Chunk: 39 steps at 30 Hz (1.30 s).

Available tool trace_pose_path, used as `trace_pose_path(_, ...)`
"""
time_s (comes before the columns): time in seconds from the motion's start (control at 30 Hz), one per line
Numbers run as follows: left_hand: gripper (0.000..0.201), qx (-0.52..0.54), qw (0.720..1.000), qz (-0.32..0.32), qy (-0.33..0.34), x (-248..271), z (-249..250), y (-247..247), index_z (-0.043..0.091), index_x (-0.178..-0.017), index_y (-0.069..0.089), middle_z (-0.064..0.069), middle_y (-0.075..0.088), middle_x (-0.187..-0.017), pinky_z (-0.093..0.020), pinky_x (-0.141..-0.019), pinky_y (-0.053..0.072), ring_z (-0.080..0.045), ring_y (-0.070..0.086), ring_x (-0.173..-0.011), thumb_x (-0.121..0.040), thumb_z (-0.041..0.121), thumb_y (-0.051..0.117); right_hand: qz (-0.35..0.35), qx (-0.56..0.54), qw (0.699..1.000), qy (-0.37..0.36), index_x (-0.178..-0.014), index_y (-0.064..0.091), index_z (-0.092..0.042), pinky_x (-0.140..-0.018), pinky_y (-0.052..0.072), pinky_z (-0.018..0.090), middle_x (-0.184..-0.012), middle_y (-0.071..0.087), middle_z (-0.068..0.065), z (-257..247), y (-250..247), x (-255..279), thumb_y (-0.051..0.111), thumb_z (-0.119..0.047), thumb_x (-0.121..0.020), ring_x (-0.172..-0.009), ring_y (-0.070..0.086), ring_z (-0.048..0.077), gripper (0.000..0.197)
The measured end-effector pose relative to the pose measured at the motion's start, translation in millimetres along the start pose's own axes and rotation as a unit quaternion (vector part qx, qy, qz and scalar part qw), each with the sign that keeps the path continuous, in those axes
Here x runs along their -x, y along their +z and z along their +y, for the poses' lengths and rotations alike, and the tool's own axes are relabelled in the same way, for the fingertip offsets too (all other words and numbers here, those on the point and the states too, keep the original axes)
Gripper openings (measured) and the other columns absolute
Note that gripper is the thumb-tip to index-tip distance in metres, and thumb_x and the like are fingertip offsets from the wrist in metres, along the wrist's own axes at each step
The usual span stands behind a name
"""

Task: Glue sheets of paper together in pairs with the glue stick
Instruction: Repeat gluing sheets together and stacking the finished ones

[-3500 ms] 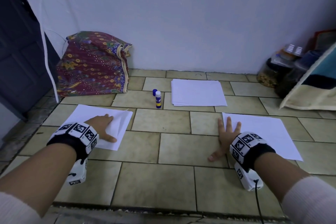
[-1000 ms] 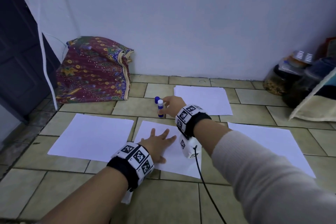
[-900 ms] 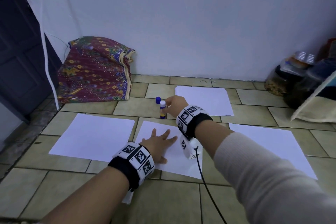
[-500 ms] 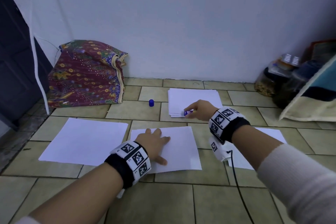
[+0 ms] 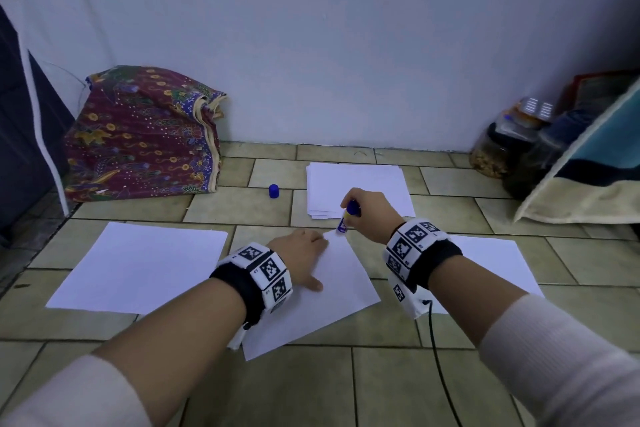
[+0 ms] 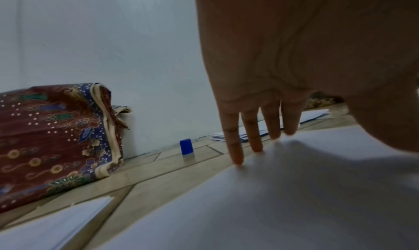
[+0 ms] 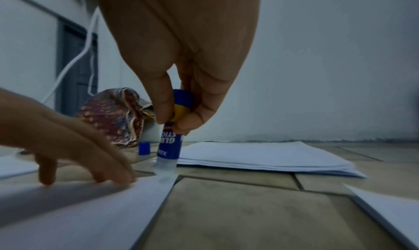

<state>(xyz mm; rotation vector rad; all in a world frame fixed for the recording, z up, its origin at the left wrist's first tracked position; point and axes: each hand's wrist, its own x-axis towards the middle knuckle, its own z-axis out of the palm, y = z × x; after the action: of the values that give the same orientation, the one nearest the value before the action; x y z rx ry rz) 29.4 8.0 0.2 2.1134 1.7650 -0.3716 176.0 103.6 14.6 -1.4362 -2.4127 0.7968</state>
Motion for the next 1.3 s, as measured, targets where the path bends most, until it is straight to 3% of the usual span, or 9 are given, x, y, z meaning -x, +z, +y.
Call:
trace_pose_path(0.17, 0.081, -0.026, 0.999, -0.007, -0.026, -4.9, 4.7, 5.3, 0.013, -0.146, 0.027, 0.002, 0.024, -0.153, -0.042, -0.096, 0.044, -0.02, 0.025, -0.136, -0.084, 0.051, 0.064, -0.017, 0.06, 0.998, -0.022, -0.111, 0.057, -0.008, -0.078, 0.044, 0.024, -0.113, 0.06, 0.011, -7.0, 7.9, 0.0, 0.061, -0.009, -0.088, -0.101, 0.055, 0.025, 0.023)
trace_pose_path(0.4, 0.082, -0.025, 0.999, -0.008, -0.031, -7.8, 4.7, 2.5, 0.011, -0.143, 0.03, -0.003, 0.028, -0.151, -0.04, -0.1, 0.041, -0.022, 0.029, -0.134, -0.081, 0.05, 0.068, -0.055, 0.121, 0.991, -0.033, -0.11, 0.055, -0.009, -0.075, 0.046, 0.029, -0.112, 0.058, 0.013, -17.1, 7.1, -1.9, 0.056, -0.006, -0.09, -0.097, 0.056, 0.027, 0.02)
trace_pose_path(0.6, 0.08, -0.02, 0.999, -0.007, -0.03, -6.5, 3.6, 4.2, 0.012, -0.142, 0.03, -0.002, 0.027, -0.152, -0.041, -0.095, 0.042, -0.023, 0.027, -0.135, -0.083, 0.048, 0.067, -0.083, 0.179, 0.979, -0.047, -0.111, 0.057, -0.006, -0.068, 0.039, 0.024, -0.11, 0.059, 0.012, -25.9, -0.8, 1.8, 0.058, -0.006, -0.089, -0.086, 0.052, 0.022, 0.021)
trace_pose_path(0.73, 0.082, -0.014, 1.0, -0.005, -0.027, -5.8, 2.1, 7.9, 0.013, -0.146, 0.025, 0.001, 0.019, -0.156, -0.04, -0.098, 0.041, -0.02, 0.02, -0.139, -0.084, 0.048, 0.065, -0.09, 0.184, 0.978, -0.045, -0.108, 0.06, -0.006, -0.069, 0.041, 0.024, -0.108, 0.061, 0.012, -26.1, -4.9, 6.7, 0.061, -0.007, -0.087, -0.091, 0.057, 0.024, 0.021)
trace_pose_path(0.83, 0.083, -0.014, 0.999, -0.009, -0.029, -6.4, 2.0, 8.2, 0.014, -0.147, 0.023, 0.001, 0.019, -0.156, -0.042, -0.1, 0.041, -0.021, 0.019, -0.14, -0.084, 0.048, 0.065, -0.098, 0.187, 0.977, -0.041, -0.106, 0.061, -0.006, -0.069, 0.041, 0.024, -0.107, 0.061, 0.011, -25.6, -9.1, 11.8, 0.065, -0.01, -0.086, -0.085, 0.051, 0.019, 0.021)
trace_pose_path(0.97, 0.084, -0.02, 0.999, -0.012, -0.029, -7.1, 2.1, 8.3, 0.014, -0.148, 0.021, 0.001, 0.017, -0.157, -0.043, -0.099, 0.041, -0.022, 0.019, -0.14, -0.085, 0.049, 0.065, -0.097, 0.186, 0.977, -0.043, -0.105, 0.063, -0.006, -0.059, 0.039, 0.018, -0.107, 0.062, 0.01, -24.6, -12.6, 20.8, 0.066, -0.011, -0.085, -0.085, 0.049, 0.017, 0.021)
trace_pose_path(1.07, 0.084, -0.022, 0.999, -0.011, -0.029, -7.7, 1.4, 9.1, 0.015, -0.148, 0.021, 0.001, 0.017, -0.157, -0.043, -0.099, 0.041, -0.023, 0.021, -0.139, -0.085, 0.049, 0.064, -0.102, 0.187, 0.976, -0.043, -0.104, 0.064, -0.006, -0.067, 0.042, 0.021, -0.105, 0.064, 0.009, -22.6, -13.3, 28.3, 0.068, -0.011, -0.084, -0.089, 0.054, 0.019, 0.021)
trace_pose_path(1.13, 0.083, -0.024, 0.999, -0.008, -0.027, -8.2, 1.3, 10.4, 0.018, -0.149, 0.02, 0.0, 0.017, -0.157, -0.045, -0.099, 0.043, -0.024, 0.021, -0.139, -0.086, 0.048, 0.064, -0.107, 0.187, 0.976, -0.045, -0.102, 0.064, -0.007, -0.068, 0.041, 0.022, -0.104, 0.064, 0.008, -21.3, -13.4, 33.1, 0.07, -0.011, -0.083, -0.087, 0.053, 0.018, 0.02)
trace_pose_path(1.3, 0.08, -0.059, 0.998, -0.023, -0.015, -9.4, 5.9, 12.3, 0.035, -0.151, 0.01, -0.004, 0.012, -0.157, -0.046, -0.099, 0.044, -0.029, 0.015, -0.141, -0.089, 0.045, 0.06, -0.127, 0.193, 0.972, -0.046, -0.103, 0.064, -0.008, -0.059, 0.04, 0.017, -0.101, 0.063, 0.006, -20.8, -15.5, 47.3, 0.07, -0.011, -0.083, -0.083, 0.05, 0.015, 0.021)
